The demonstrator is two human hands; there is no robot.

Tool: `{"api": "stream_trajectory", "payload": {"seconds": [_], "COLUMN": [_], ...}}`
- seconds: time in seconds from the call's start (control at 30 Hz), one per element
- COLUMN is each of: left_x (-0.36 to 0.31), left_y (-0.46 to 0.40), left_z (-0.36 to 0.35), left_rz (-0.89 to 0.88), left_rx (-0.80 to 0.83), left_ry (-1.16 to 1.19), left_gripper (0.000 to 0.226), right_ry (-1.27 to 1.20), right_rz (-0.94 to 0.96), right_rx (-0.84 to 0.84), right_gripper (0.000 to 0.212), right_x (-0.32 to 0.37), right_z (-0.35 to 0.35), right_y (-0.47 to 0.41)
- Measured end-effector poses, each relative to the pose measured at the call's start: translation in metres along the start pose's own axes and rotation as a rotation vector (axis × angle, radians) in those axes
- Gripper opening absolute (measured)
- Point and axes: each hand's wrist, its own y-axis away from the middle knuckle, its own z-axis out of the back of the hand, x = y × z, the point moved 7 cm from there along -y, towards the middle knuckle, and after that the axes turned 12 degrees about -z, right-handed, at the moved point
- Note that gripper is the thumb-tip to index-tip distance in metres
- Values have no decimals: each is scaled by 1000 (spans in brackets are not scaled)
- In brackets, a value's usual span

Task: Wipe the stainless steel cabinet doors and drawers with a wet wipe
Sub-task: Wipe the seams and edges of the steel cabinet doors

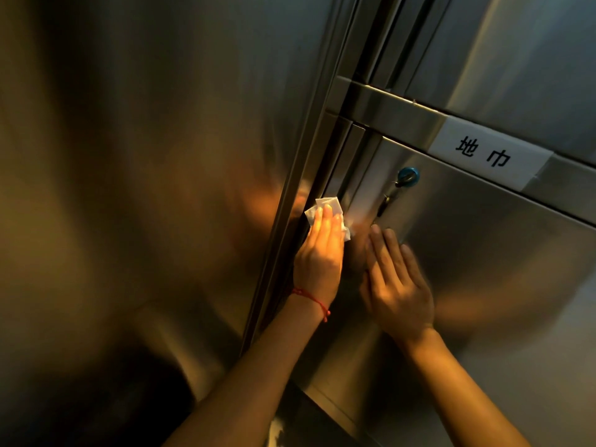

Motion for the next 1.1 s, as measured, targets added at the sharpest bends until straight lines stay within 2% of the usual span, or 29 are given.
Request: {"api": "stream_trajectory", "payload": {"seconds": [0.27,0.53,0.83,1.1], "left_x": [-5,1,5,10], "left_y": [0,16,29,45], "left_z": [-1,-5,-6,-10], "left_rz": [36,-76,-257,-440], "left_rx": [-44,40,38,112], "left_ry": [-48,-121,-218,-300], "left_gripper": [44,41,31,31], "right_ry": [-11,-15,-18,-25], "right_rz": [-8,-12,-8,-11], "right_rx": [-27,-4,-5,-17], "right_gripper": [49,44,44,44], "right_x": [0,0,0,0], "right_z": [1,-1,0,1], "right_y": [0,-1,-2,-2]}}
